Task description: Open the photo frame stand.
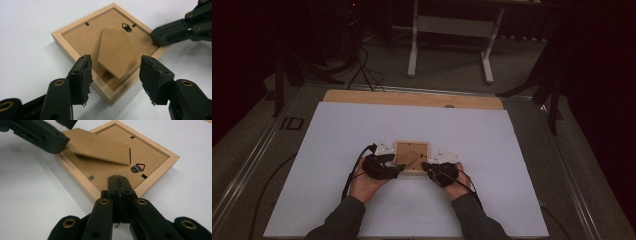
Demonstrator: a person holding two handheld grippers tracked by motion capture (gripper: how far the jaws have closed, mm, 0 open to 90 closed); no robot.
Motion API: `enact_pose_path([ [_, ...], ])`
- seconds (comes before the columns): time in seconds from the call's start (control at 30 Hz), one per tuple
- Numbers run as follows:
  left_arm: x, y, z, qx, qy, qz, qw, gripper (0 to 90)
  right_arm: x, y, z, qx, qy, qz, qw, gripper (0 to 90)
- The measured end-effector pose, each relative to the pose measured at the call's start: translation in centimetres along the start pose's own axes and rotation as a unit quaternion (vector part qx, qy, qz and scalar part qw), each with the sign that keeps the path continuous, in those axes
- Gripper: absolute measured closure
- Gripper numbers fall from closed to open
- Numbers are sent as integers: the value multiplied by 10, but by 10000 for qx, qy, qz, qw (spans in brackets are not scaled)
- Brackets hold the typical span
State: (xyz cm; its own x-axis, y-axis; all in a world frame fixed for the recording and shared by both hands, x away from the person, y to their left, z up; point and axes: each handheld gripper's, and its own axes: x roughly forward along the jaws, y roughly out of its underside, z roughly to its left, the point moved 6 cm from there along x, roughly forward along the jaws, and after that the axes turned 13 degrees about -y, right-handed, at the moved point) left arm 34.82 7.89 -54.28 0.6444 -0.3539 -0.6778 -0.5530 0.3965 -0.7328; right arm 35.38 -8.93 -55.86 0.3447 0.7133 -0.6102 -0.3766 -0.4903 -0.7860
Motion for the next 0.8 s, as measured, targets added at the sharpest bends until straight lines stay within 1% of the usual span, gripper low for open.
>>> enact_pose_path([
  [0.03, 1, 1, 0, 11, -23, 89, 10000, 454, 0, 0, 0, 4, 0, -1, 10000, 898],
  [0.07, 1, 2, -1, 12, -2, 140, 9999, 462, 0, 0, 0, 5, 0, -1, 10000, 898],
  [0.17, 3, 2, -3, 9, 48, 212, 9998, 483, 0, 0, 0, 4, 0, -2, 10000, 898],
  [0.23, 4, 2, -4, -78, 91, 292, 9995, 498, 0, 0, 0, 4, 0, -4, 10000, 898],
  [0.3, 4, 2, -3, -94, 110, 299, 9994, 507, 0, 0, 0, -1, 0, -1, 10000, 898],
  [0.33, 4, 1, -3, -175, 146, 342, 9992, 507, 0, 0, 0, -1, 0, -1, 10000, 898],
  [0.4, 5, -1, -3, -240, 186, 394, 9988, 513, 0, 0, 0, 2, -3, -6, 10000, 898],
  [0.53, 7, -4, -4, -232, 165, 525, 9982, 516, 0, 0, 0, 2, -10, -8, 10000, 898],
  [0.67, 10, -8, -4, -341, 243, 573, 9975, 514, 0, 0, 0, -2, -14, -7, 10000, 898],
  [0.77, 9, -11, -4, -495, 386, 531, 9966, 500, 0, 0, 0, -2, -15, -8, 10000, 898],
  [0.8, 9, -13, -4, -576, 426, 481, 9963, 493, 0, 0, 0, -2, -17, -8, 10000, 898],
])
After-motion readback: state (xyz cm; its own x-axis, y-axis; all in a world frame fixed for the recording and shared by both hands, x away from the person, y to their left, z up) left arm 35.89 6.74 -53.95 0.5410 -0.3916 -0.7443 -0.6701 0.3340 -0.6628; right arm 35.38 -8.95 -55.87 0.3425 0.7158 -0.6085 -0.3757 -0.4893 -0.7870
